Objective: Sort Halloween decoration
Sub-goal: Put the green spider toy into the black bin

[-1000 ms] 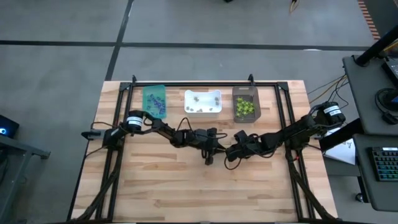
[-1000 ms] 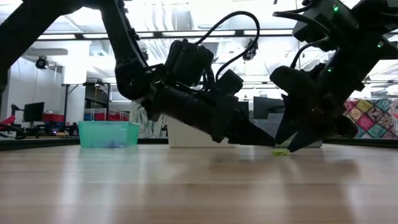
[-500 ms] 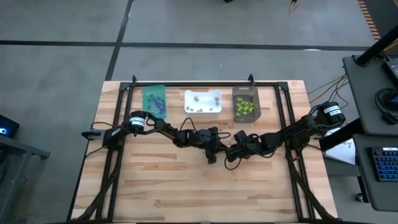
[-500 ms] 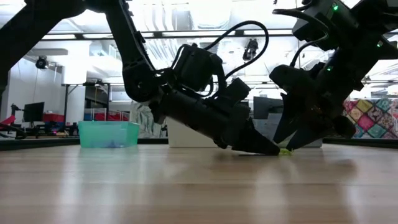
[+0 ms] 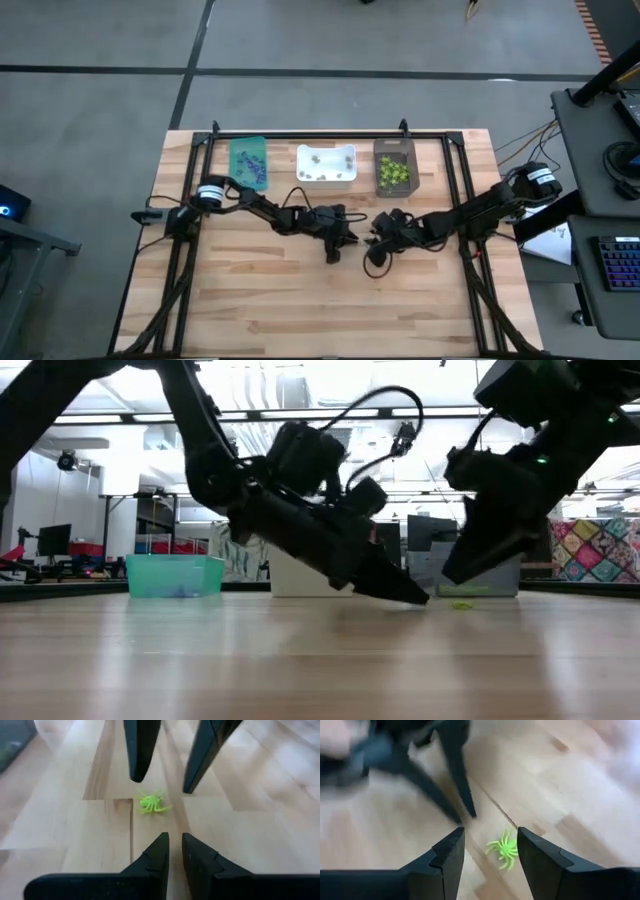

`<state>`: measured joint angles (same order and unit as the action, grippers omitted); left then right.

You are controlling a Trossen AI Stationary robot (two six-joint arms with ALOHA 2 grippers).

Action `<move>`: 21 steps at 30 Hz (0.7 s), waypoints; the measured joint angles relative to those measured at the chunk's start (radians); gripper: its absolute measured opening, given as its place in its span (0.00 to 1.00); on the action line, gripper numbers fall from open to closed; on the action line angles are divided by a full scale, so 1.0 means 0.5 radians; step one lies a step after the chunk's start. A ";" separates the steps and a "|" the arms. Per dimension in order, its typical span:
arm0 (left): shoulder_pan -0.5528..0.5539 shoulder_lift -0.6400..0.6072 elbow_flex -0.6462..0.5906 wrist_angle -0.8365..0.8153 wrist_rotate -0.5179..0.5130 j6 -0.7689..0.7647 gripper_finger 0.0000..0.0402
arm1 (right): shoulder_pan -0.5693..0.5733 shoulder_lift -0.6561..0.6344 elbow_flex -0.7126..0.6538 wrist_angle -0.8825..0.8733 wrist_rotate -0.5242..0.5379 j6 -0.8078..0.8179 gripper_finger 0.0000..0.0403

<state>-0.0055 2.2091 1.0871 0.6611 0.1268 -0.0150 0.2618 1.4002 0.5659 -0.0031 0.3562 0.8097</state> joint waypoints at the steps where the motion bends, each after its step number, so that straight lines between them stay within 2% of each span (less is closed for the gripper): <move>1: 0.000 -0.033 -0.033 0.000 0.001 0.023 0.09 | 0.017 0.000 0.000 -0.005 -0.003 -0.202 0.42; 5: 0.000 -0.196 -0.155 0.026 0.000 0.139 0.09 | 0.053 0.010 -0.004 -0.036 -0.022 -0.924 0.42; 8: 0.000 -0.328 -0.256 0.058 -0.001 0.236 0.09 | 0.021 0.021 -0.024 -0.047 -0.017 -1.223 0.40; 14: 0.002 -0.518 -0.372 0.161 -0.005 0.328 0.09 | -0.133 0.020 -0.065 -0.006 -0.257 -1.308 0.32; 21: 0.003 -0.550 -0.371 0.242 -0.011 0.332 0.09 | -0.235 0.040 -0.218 0.285 -0.391 -1.298 0.23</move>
<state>-0.0038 1.9343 0.9016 0.7820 0.1214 0.1508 0.1444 1.4200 0.4568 0.1394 0.1606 0.1609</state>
